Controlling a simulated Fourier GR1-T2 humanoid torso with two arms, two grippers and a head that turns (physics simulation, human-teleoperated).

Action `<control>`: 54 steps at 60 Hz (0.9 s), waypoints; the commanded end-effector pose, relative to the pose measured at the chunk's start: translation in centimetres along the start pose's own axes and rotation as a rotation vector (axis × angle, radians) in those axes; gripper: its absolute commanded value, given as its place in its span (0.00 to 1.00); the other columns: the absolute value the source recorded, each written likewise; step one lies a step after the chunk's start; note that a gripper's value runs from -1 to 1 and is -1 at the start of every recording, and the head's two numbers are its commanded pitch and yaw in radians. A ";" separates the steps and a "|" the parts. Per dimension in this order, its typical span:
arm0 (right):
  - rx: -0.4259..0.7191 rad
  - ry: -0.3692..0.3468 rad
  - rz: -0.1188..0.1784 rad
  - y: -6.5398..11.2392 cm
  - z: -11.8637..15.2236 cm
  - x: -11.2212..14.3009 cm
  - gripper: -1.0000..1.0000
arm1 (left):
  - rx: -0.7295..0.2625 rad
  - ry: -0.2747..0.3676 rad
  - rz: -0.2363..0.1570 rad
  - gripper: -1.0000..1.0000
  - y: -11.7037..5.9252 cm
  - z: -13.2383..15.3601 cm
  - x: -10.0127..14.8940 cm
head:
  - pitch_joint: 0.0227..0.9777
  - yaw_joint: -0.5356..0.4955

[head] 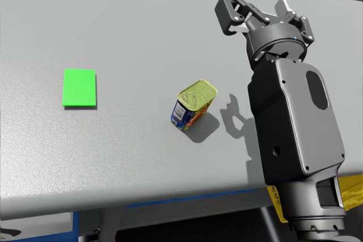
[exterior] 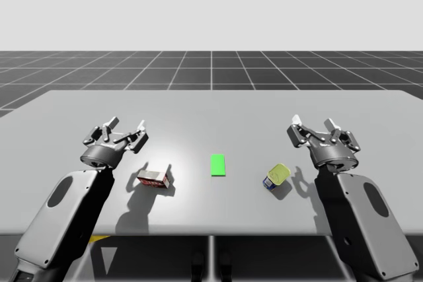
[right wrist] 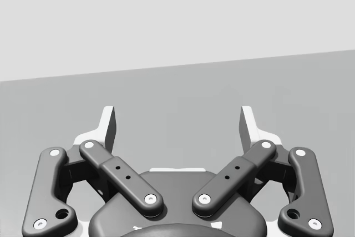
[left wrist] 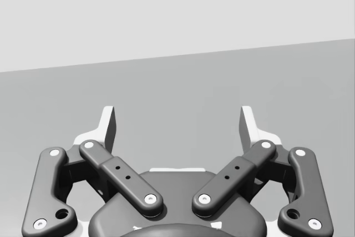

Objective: Look at the card. If it is red, pick the object on the left. If it is green, pick the object on the right.

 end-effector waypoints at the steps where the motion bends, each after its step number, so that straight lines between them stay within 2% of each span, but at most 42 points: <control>1: 0.020 0.007 0.000 0.0 0.1 0.1 0.00 | 0.000 0.000 0.000 0.00 0.0 0.0 0.0 | 0.94 0.18; 4: 0.061 0.041 -0.018 0.0 0.6 0.1 0.00 | 0.000 0.000 0.000 0.00 0.0 0.0 0.0 | 0.93 0.19; 9: 0.082 0.059 -0.023 -0.1 1.3 0.1 0.00 | 0.000 0.007 0.003 0.00 -0.1 0.0 -0.2 | 0.93 0.19; 11: 0.144 0.096 -0.062 -0.2 2.2 0.4 0.00 | -0.001 0.010 0.001 0.00 -0.2 -0.1 -0.3 | 0.93 0.19; 16: 0.177 0.086 -0.050 -0.5 3.6 0.8 0.00 | -0.002 0.014 0.001 0.00 -0.2 -0.1 -0.4 | 0.92 0.18; 26: 0.256 0.099 -0.049 -1.7 6.7 1.3 0.00 | -0.003 0.023 -0.001 0.00 -0.4 -0.2 -0.6 | 0.92 0.18; 27: 0.263 0.102 -0.056 -1.7 6.9 1.3 0.00 | -0.003 0.024 -0.002 0.00 -0.4 -0.2 -0.6 | 0.92 0.18; 31: 0.303 0.106 -0.049 -1.9 8.0 1.2 0.00 | -0.003 0.026 -0.003 0.00 -0.5 -0.2 -0.7 | 0.92 0.17; 36: 0.373 0.098 -0.001 -1.9 9.5 0.7 0.00 | -0.005 0.029 -0.004 0.00 -0.6 -0.3 -0.8 | 0.92 0.17; 39: 0.399 0.099 0.016 -1.8 10.0 0.4 0.00 | -0.005 0.029 -0.005 0.00 -0.6 -0.3 -0.8 | 0.92 0.17; 40: 0.420 0.101 0.036 -1.7 10.6 0.0 0.00 | -0.005 0.030 -0.005 0.00 -0.6 -0.3 -0.8 | 0.92 0.17; 41: 0.427 0.100 0.043 -1.7 10.7 -0.1 0.00 | -0.005 0.030 -0.005 0.00 -0.6 -0.3 -0.8 | 0.92 0.17; 54: 0.508 0.114 0.095 -1.8 13.1 -2.1 0.00 | -0.007 0.034 -0.011 0.00 -0.7 -0.3 -1.0 | 0.92 0.17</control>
